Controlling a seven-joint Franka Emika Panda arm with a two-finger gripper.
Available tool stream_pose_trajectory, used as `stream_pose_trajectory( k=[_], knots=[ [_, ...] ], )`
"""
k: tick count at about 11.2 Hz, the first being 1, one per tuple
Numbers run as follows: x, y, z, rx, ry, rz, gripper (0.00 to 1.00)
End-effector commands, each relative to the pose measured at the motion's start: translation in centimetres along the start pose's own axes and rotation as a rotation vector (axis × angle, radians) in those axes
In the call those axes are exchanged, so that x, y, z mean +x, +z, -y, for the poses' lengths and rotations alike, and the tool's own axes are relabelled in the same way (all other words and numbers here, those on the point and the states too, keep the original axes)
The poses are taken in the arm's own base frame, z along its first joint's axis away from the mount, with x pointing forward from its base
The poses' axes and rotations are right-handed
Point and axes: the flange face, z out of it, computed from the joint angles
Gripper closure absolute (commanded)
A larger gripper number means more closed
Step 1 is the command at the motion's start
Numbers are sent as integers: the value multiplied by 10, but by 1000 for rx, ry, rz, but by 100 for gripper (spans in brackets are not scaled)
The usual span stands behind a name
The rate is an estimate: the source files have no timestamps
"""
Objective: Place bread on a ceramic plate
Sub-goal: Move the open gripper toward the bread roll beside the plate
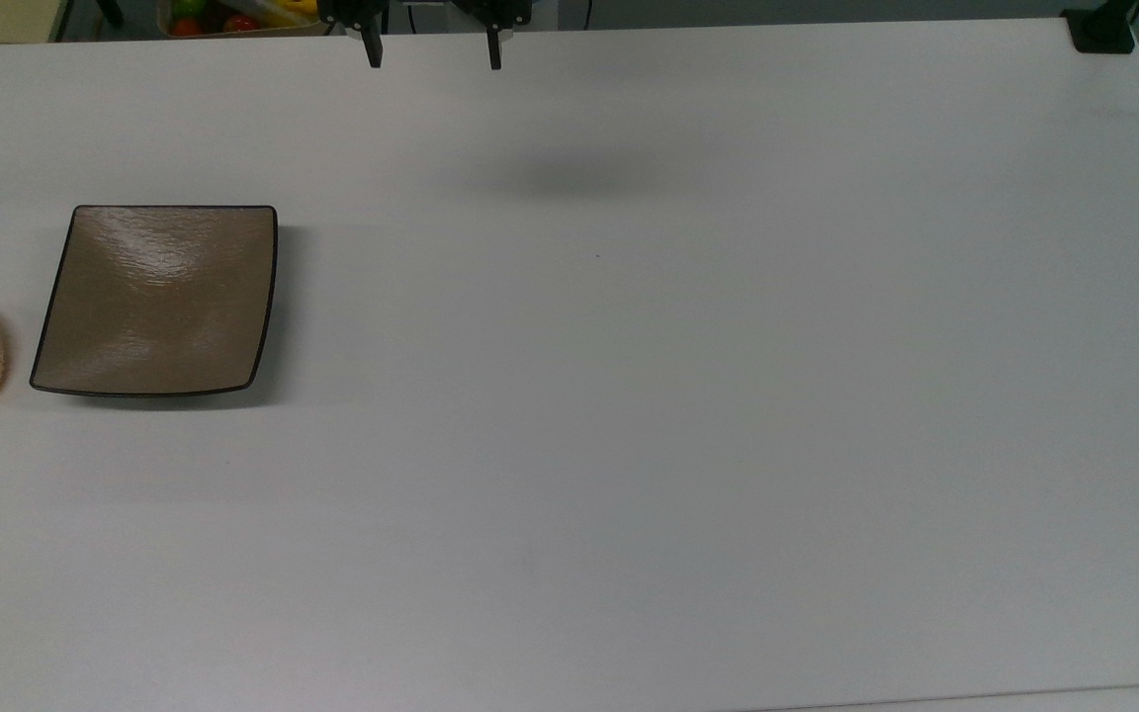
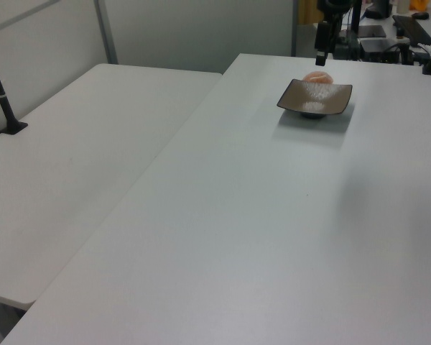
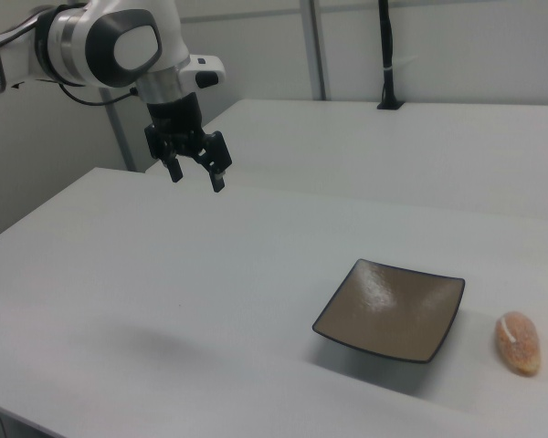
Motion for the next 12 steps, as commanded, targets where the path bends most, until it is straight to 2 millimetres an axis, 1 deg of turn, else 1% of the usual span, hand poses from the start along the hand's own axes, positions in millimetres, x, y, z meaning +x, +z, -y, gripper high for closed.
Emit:
stream_pose_trajectory(
  k=[1, 6, 9, 11, 12],
  knots=[
    [-3, 0, -3, 16, 16, -6, 0],
    [-4, -1, -7, 10, 13, -7, 0],
    [-3, -1, -18, -3, -16, -9, 0],
    [-3, -6, -40, -44, -61, -17, 0],
    [-1, -7, -62, -73, -102, -17, 0]
  ],
)
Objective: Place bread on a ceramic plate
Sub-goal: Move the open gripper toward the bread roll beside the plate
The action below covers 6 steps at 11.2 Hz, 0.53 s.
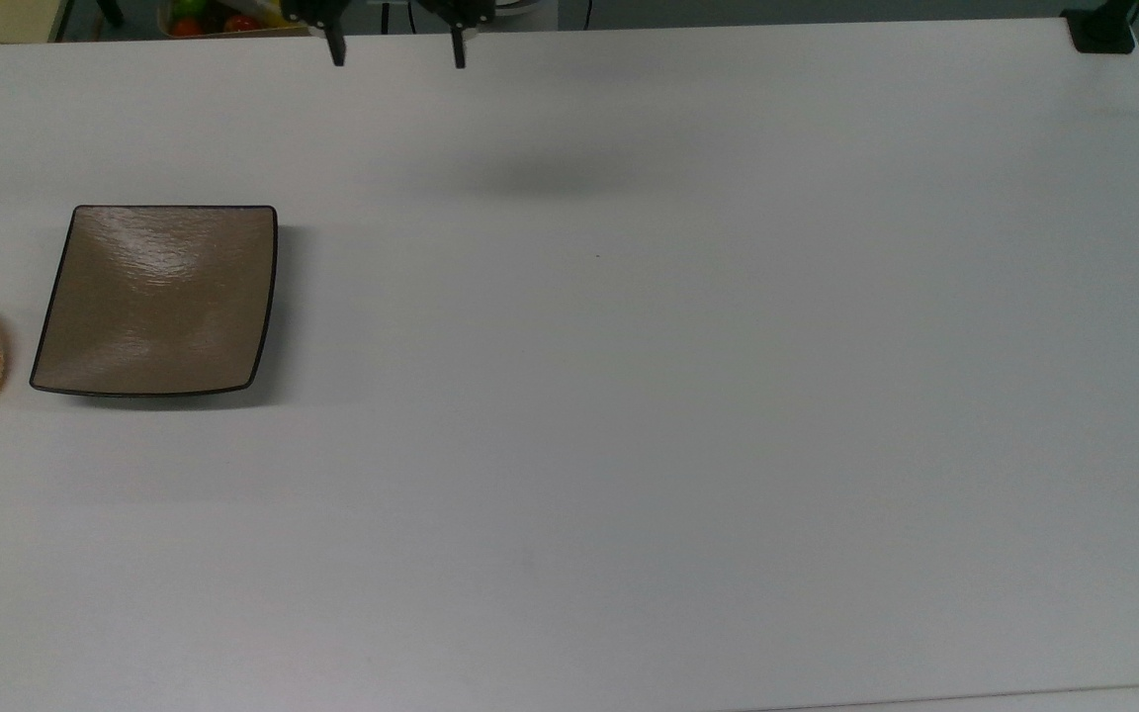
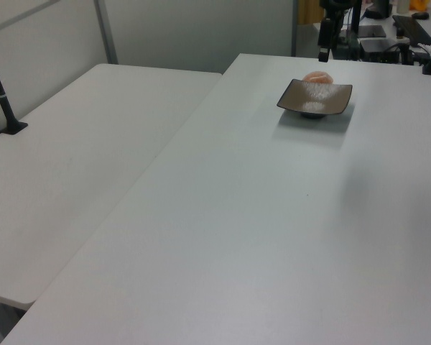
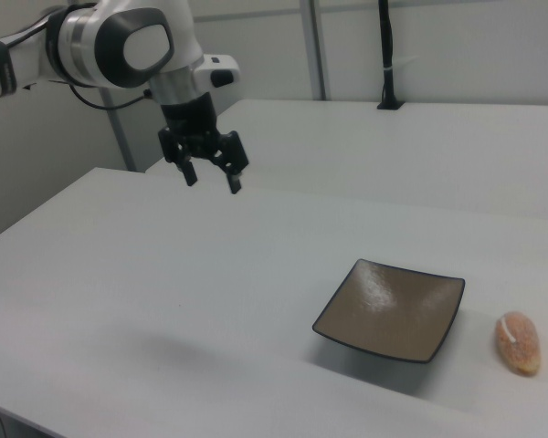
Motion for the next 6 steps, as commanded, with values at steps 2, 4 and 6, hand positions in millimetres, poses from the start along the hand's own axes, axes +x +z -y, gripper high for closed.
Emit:
stream_pose_trajectory(
  k=[2, 4, 6],
  knots=[
    [0, 5, -86, -93, -170, -17, 0],
    [5, 18, -124, -127, -217, -38, 0],
    [10, 28, -162, -184, -257, -73, 0]
  ],
)
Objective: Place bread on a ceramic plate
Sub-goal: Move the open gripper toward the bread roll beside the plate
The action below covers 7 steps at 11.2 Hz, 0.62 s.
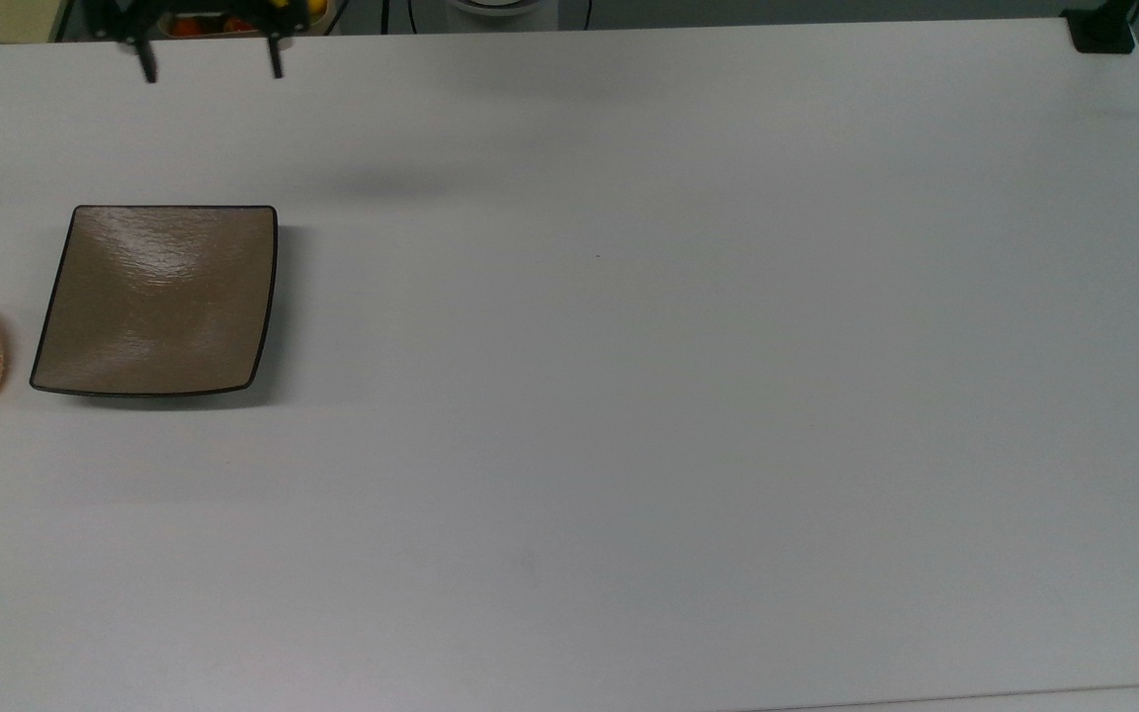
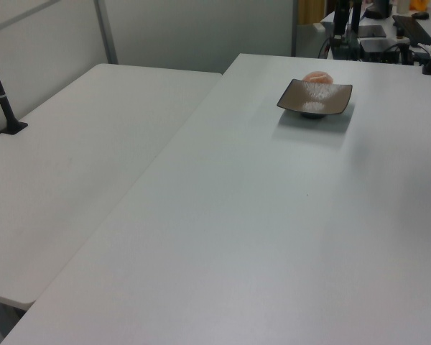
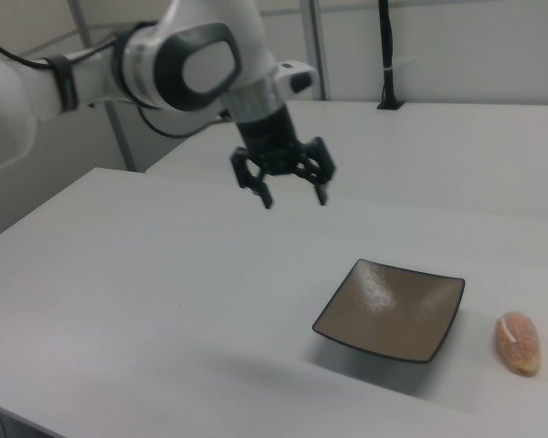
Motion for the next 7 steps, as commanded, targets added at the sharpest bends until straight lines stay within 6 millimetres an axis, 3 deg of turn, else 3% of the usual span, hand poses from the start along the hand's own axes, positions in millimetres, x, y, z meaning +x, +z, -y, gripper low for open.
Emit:
stream_pose_trajectory(
  k=[1, 3, 7],
  knots=[
    [-2, 28, -46, -75, -69, -21, 0],
    [-11, 53, -84, -136, -102, -10, 0],
    [-22, 123, -151, -260, -148, 6, 0]
  ],
)
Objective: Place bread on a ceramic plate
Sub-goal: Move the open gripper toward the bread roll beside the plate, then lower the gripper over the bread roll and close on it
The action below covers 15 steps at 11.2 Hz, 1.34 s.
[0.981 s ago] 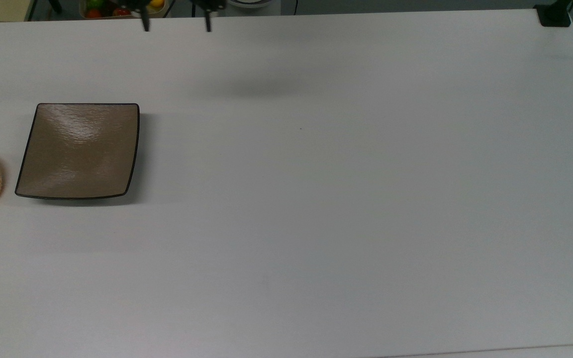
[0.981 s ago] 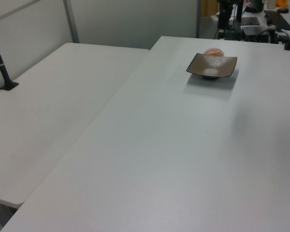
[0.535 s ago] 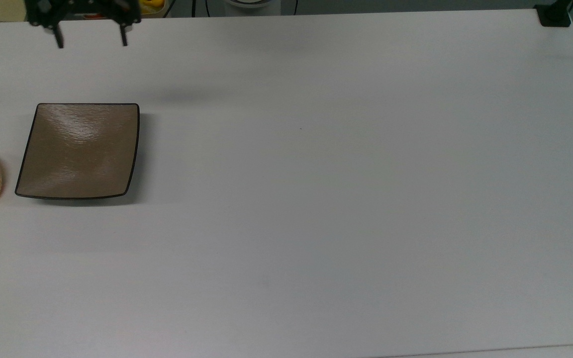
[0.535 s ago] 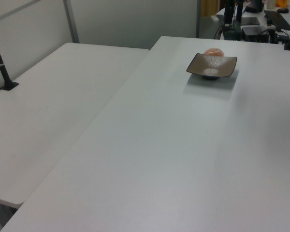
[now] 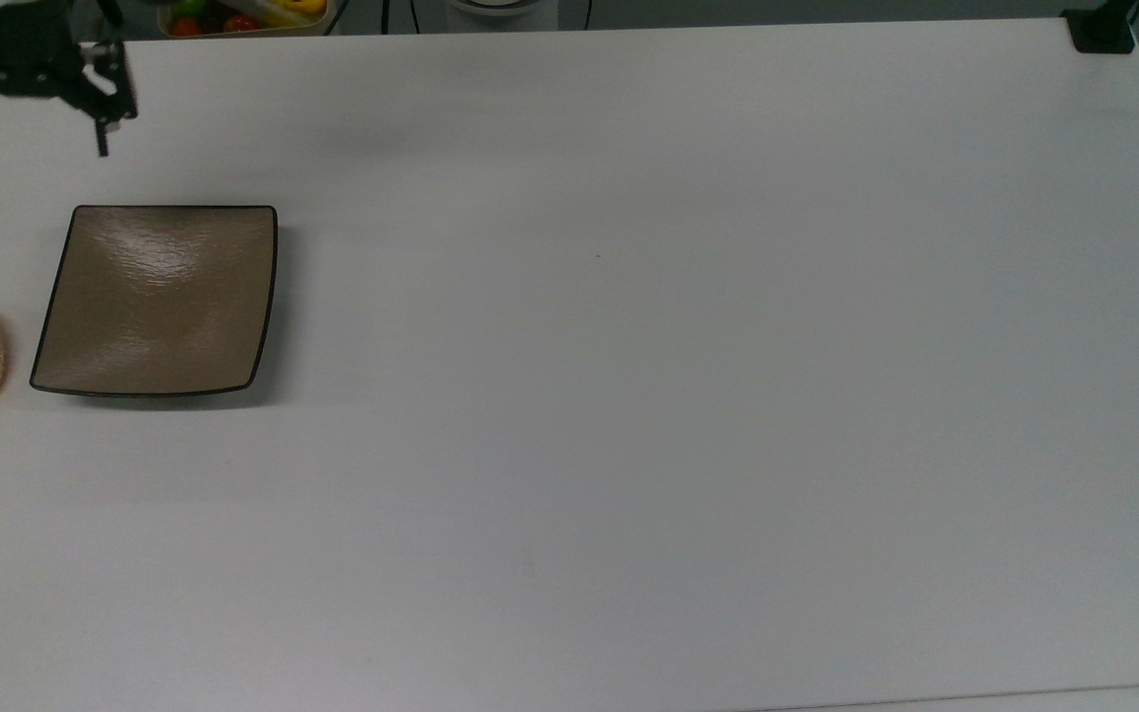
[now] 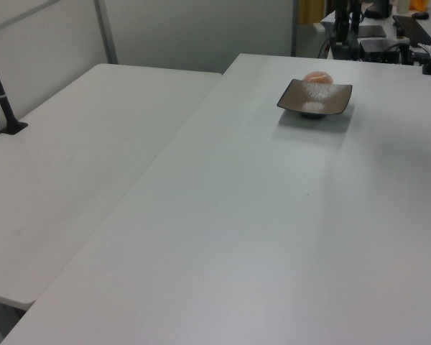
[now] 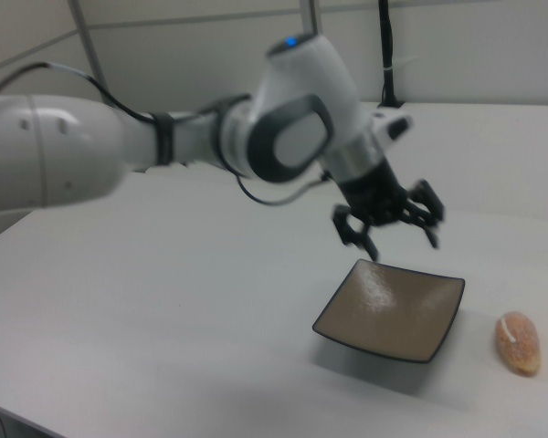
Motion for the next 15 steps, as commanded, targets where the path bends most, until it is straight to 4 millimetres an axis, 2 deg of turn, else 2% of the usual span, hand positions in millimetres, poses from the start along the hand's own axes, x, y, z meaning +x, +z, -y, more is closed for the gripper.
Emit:
stream_pose_trajectory(
  k=[1, 3, 4, 6, 8, 11, 13, 15],
  knots=[
    [-9, 55, -32, -85, -91, 16, 0],
    [-12, 91, -41, -136, -114, -8, 0],
    [-11, 102, -43, -157, -125, -20, 0],
    [-12, 133, -54, -206, -221, -26, 0],
    [-6, 162, -57, -225, -303, -13, 0],
    [-4, 197, -50, -233, -316, -22, 0],
    [-2, 213, -54, -258, -316, -34, 0],
    [0, 216, -55, -264, -314, -39, 0]
  ],
)
